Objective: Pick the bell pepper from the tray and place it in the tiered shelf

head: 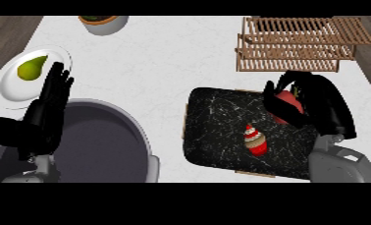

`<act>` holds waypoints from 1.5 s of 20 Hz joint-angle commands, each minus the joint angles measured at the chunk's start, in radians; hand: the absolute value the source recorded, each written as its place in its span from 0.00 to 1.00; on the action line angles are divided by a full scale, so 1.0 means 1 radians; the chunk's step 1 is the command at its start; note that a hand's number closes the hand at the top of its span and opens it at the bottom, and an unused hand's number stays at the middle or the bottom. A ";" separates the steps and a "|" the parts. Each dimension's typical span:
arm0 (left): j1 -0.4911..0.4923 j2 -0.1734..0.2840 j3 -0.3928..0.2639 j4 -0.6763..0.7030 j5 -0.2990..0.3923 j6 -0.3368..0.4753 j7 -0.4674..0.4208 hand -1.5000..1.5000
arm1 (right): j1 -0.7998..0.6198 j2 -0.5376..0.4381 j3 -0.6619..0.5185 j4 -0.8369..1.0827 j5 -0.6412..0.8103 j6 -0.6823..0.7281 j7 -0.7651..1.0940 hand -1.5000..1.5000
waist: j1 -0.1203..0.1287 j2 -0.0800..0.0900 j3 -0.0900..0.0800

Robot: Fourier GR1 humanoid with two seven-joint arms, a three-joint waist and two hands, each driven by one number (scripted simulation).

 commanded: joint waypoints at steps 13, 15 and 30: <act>-0.070 0.019 0.051 0.100 0.028 -0.064 -0.039 0.50 | -0.216 -0.189 -0.265 -0.145 -0.124 0.060 0.236 1.00 | 0.031 0.014 0.001; -0.080 0.011 0.046 0.054 0.012 -0.038 -0.008 0.50 | -0.201 -0.227 -0.303 -0.074 -0.123 0.011 0.173 1.00 | 0.032 0.014 0.002; -0.116 0.004 0.051 0.136 -0.012 -0.056 -0.030 0.50 | -0.435 -0.339 -0.355 0.614 -0.148 -0.379 -0.149 1.00 | 0.040 0.018 0.002</act>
